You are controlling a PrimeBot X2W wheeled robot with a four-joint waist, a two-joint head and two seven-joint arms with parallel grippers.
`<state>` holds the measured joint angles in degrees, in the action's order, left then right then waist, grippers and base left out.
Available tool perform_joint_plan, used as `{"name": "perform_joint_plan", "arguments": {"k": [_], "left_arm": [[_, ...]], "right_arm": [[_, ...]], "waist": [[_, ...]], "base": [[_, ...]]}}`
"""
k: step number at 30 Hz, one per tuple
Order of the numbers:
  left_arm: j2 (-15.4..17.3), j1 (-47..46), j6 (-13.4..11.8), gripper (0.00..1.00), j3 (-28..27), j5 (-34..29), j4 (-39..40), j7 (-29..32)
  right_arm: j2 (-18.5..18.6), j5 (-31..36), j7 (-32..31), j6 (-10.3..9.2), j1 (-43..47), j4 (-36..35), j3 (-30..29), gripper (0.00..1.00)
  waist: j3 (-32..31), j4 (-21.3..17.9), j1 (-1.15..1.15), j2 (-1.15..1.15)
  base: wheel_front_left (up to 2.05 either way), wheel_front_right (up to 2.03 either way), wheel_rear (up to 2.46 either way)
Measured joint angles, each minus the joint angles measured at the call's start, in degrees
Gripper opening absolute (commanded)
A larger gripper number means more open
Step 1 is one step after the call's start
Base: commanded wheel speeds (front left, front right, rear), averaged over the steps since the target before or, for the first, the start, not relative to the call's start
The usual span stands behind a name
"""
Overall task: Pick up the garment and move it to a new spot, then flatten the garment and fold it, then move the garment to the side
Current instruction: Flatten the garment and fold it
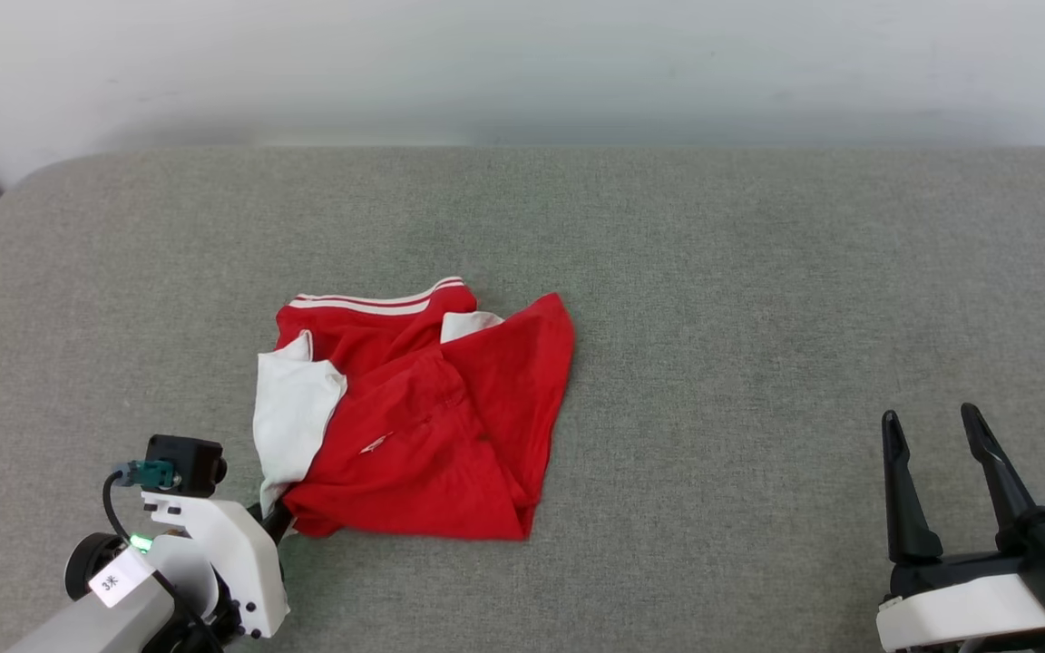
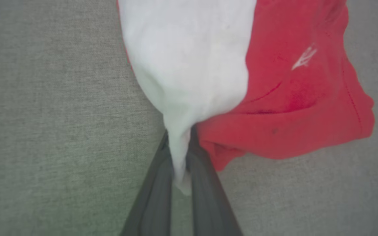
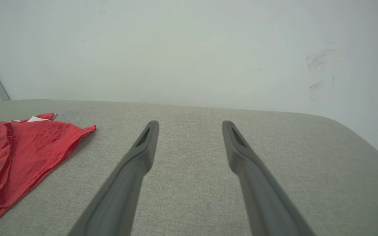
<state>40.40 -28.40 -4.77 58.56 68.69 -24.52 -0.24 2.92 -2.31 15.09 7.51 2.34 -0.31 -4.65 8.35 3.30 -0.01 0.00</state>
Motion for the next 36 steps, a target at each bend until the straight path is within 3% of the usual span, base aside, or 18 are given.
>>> {"name": "perform_joint_plan", "arguments": {"k": [1, 2, 6, 14, 19, 24, 25, 28, 36], "left_arm": [[-0.1, 0.0, 0.0, 0.32, 0.2, -0.1, -0.4, 0.0], [-0.2, 0.0, 0.0, 1.0, 0.3, -0.6, -0.8, 0.0], [0.9, -1.7, -1.0, 1.0, 0.8, -3.5, -0.4, -0.5], [8.0, -11.8, -5.2, 1.0, -1.9, -9.4, 11.6, 0.6], [8.3, -20.2, -5.5, 1.0, -1.5, -13.3, 16.8, 6.2], [3.2, -27.6, -1.5, 1.0, 1.7, -14.7, 16.2, 14.7], [-0.3, -30.6, 1.8, 1.0, 4.1, -13.7, 13.2, 20.8], [-3.5, -32.1, 5.0, 1.0, 6.4, -11.9, 8.7, 26.7], [-9.9, -33.2, 10.4, 1.0, 11.7, -9.8, -6.8, 37.0]], "right_arm": [[0.0, 0.1, 0.0, 0.0, 0.0, 0.1, 0.0, 1.0], [0.0, 0.1, 0.0, 0.0, 0.0, 0.1, 0.1, 1.0], [0.0, 0.2, 0.0, 0.0, 0.7, 0.2, 0.1, 1.0], [0.0, 0.0, 0.0, 0.0, 1.7, 0.0, -0.2, 1.0], [0.0, -0.1, 0.0, 0.0, 1.4, -0.2, 0.1, 1.0], [0.0, 0.2, 0.0, 0.0, 0.0, -0.3, 0.7, 1.0], [0.0, 0.3, 0.0, 0.0, -0.5, -0.2, 0.9, 1.0], [0.0, 0.4, 0.0, 0.0, -1.4, -0.1, 1.0, 1.0], [0.0, 0.4, 0.0, 0.0, -3.9, 0.0, 1.2, 1.0]], "waist": [[-0.2, 0.0, 0.0, 0.0], [-0.5, 0.1, 0.0, 0.0], [-1.7, 0.2, 0.0, 0.0], [-2.7, 0.3, 0.0, 0.0], [-1.7, -0.1, 0.0, 0.0], [-0.1, -1.3, 0.0, 0.0], [0.9, -2.3, 0.0, 0.0], [2.1, -3.4, 0.0, 0.0], [5.8, -6.0, 0.01, 0.0]], "base": [[0.0, 0.0, 0.0], [0.0, 0.0, 0.0], [0.0, 0.0, 0.0], [0.0, 0.0, 0.0], [0.0, 0.0, 0.0], [0.0, 0.0, 0.0], [0.0, 0.0, 0.0], [0.0, 0.0, 0.0], [0.0, 0.0, 0.0]]}}
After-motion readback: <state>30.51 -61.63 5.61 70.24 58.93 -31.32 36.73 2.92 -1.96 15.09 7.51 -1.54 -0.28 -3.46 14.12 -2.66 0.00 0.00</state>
